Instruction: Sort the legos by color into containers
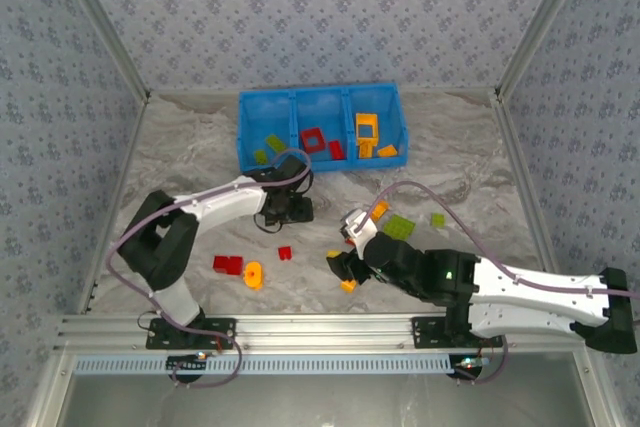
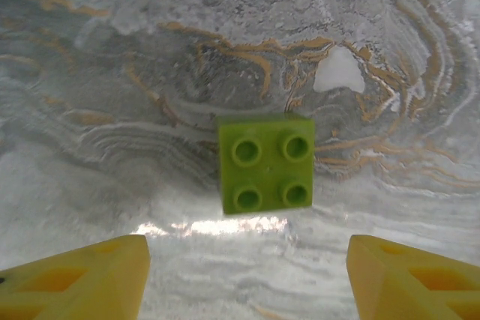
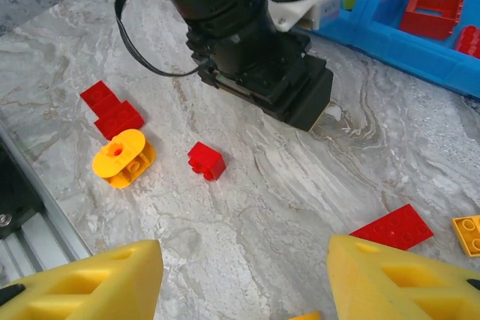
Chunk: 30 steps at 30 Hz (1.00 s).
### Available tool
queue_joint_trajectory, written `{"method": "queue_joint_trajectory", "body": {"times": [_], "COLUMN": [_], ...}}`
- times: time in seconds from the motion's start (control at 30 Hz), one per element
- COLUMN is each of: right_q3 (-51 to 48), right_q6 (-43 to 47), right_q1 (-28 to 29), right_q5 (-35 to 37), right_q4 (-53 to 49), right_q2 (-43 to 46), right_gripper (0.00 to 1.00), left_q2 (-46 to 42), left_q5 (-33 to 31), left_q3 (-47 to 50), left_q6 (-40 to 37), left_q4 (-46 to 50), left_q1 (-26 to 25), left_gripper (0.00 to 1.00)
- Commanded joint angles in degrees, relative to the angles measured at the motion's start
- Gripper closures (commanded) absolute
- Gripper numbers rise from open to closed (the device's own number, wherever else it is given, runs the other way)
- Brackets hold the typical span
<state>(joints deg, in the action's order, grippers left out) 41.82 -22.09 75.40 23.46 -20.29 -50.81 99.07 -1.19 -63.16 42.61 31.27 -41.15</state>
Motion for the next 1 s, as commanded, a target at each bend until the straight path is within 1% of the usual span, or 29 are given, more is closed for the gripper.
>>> {"method": "queue_joint_trajectory", "body": {"times": [0.0,0.1,0.27,0.33,0.4,0.47,0.5,0.6,0.67,0.73,0.8,0.87,0.97], "right_q3": [0.59,1.69,2.29,2.28,2.27,2.33,2.36,2.47,3.06,3.74,4.39,5.51,8.81], "right_q6": [-1.93,-1.94,-2.37,-2.65,-2.85,-2.98,-3.03,-2.98,-2.65,-1.79,-1.30,-0.70,0.07], "right_q1": [0.32,0.33,0.29,0.35,0.34,0.31,0.36,0.10,-0.77,-1.74,-2.93,-3.80,-3.97], "right_q5": [4.23,4.12,4.05,4.05,4.18,4.31,4.35,4.94,4.47,3.54,2.52,1.51,2.26], "right_q4": [0.19,0.50,1.24,1.24,1.06,0.62,0.50,0.07,0.38,1.63,3.56,6.28,8.64], "right_q2": [-0.96,-2.55,-4.35,-4.38,-4.34,-4.09,-4.02,-3.26,-3.06,-3.69,-5.09,-7.29,-11.62], "right_gripper": [0.38,0.38,0.39,0.39,0.39,0.39,0.40,0.40,0.40,0.40,0.40,0.39,0.38], "left_q2": [2.82,4.77,7.34,7.98,7.66,6.28,5.26,0.15,-3.58,-5.37,-5.06,-3.75,-0.54], "left_q5": [1.46,1.24,0.93,0.68,0.11,-0.40,-0.88,-2.83,-3.73,-0.68,2.92,4.97,6.97], "left_q3": [-2.91,-3.08,-4.24,-4.67,-4.68,-4.27,-4.17,-4.38,-5.77,-7.60,-10.57,-14.03,-19.37], "left_q6": [-2.35,-2.87,-4.78,-5.57,-5.96,-6.15,-6.16,-6.27,-7.01,-8.24,-9.21,-10.68,-11.92], "left_q4": [-1.01,-2.06,-2.78,-2.92,-3.32,-3.84,-3.70,-1.54,0.87,2.22,3.95,5.28,7.21], "left_q1": [0.65,1.53,2.00,2.06,2.10,2.04,2.10,2.12,3.10,5.65,8.90,11.80,15.42], "left_gripper": [0.33,0.36,0.48,0.55,0.64,0.73,0.75,0.77,0.77,0.77,0.77,0.77,0.77]}}
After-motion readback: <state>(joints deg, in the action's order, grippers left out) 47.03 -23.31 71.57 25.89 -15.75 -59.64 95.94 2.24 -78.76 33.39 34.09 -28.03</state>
